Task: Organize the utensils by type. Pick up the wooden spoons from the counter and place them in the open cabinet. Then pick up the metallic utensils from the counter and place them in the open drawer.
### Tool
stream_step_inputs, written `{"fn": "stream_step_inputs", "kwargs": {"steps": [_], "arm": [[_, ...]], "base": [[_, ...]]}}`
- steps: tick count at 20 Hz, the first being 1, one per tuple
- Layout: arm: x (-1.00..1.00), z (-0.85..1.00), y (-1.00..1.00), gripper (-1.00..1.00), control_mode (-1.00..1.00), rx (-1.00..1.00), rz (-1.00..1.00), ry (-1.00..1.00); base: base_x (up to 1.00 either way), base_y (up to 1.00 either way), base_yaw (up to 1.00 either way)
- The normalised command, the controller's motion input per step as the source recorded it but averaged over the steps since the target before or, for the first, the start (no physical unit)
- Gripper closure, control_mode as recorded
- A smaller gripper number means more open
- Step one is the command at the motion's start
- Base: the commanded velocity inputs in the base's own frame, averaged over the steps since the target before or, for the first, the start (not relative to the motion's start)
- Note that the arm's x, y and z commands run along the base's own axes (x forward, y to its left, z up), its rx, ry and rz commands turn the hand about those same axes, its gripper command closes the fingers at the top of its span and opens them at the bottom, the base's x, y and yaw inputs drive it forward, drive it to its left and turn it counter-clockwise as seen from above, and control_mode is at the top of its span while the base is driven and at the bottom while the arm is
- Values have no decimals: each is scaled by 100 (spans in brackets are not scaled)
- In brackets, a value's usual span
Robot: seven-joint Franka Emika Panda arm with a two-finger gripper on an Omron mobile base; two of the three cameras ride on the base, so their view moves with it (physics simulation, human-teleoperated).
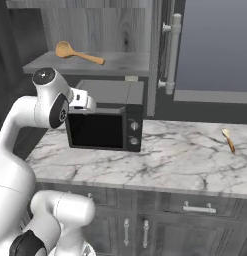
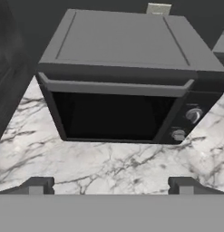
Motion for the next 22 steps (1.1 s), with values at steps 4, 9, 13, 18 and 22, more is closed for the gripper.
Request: {"fn": "stream_step_inputs", "kwargs": {"steps": [4, 9, 13, 18, 22], "arm": [[-5, -4, 0, -100, 100, 0, 0, 0], [0, 0, 0, -100, 100, 0, 0, 0], [0, 0, 0, -100, 100, 0, 0, 0], [0, 0, 0, -100, 100, 0, 0, 0], [0, 0, 0, -100, 100, 0, 0, 0]], "base": [[-28, -1, 0], [-75, -1, -4], [-85, -1, -18], [-90, -27, -26], [-67, -32, -36]]}}
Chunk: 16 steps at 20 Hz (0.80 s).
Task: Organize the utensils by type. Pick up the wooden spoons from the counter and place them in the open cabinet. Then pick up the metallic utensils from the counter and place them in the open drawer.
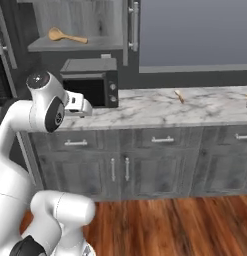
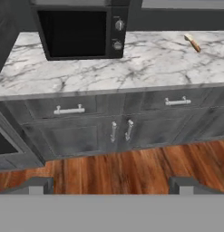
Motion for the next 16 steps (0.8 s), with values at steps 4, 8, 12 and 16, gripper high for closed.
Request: {"fn": "stream_step_inputs", "kwargs": {"steps": [4, 8, 12, 16], "arm": [[0, 0, 0, -100, 100, 0, 0, 0], [0, 0, 0, -100, 100, 0, 0, 0], [0, 0, 0, -100, 100, 0, 0, 0], [0, 0, 0, -100, 100, 0, 0, 0]], "base": [[-20, -52, -38], [9, -71, -34], [36, -86, -19], [54, -82, -13]]}}
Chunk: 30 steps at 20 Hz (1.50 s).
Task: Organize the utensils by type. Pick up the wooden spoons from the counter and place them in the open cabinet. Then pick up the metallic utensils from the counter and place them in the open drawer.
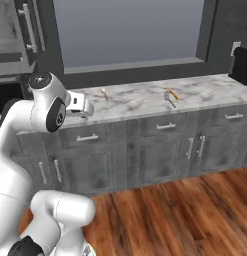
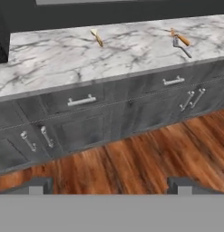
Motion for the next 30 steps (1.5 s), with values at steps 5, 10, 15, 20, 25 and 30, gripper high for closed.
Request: {"fn": "stream_step_inputs", "kwargs": {"steps": [5, 10, 15, 20, 25, 30], "arm": [[0, 0, 0, -100, 100, 0, 0, 0], [0, 0, 0, -100, 100, 0, 0, 0], [0, 0, 0, -100, 100, 0, 0, 0], [0, 0, 0, -100, 100, 0, 0, 0], [0, 0, 0, -100, 100, 0, 0, 0], [0, 0, 0, -100, 100, 0, 0, 0]], "base": [[84, -60, -2], [99, -28, 31], [87, -20, 55], [86, -25, 45], [79, -41, 16], [56, -25, 6]]}}
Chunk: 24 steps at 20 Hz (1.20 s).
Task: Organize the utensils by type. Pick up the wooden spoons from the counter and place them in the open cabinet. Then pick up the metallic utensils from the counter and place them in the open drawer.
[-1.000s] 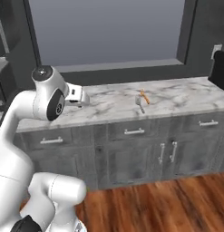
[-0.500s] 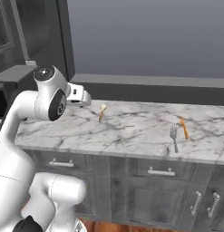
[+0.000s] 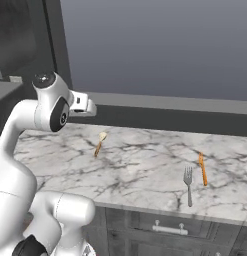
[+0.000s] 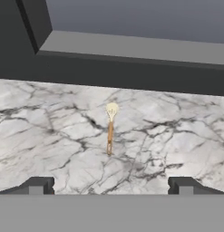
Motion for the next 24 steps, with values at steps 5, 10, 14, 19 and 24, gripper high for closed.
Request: {"fn": "stream_step_inputs", "kwargs": {"steps": [5, 10, 14, 19, 24], "arm": [[0, 0, 0, -100, 100, 0, 0, 0], [0, 0, 0, -100, 100, 0, 0, 0], [0, 0, 0, -100, 100, 0, 0, 0], [0, 0, 0, -100, 100, 0, 0, 0], [20, -20, -28, -100, -100, 10, 0, 18]], "base": [[3, 0, 0], [0, 0, 0], [0, -2, 0], [0, -11, 0], [2, -3, 0]]}}
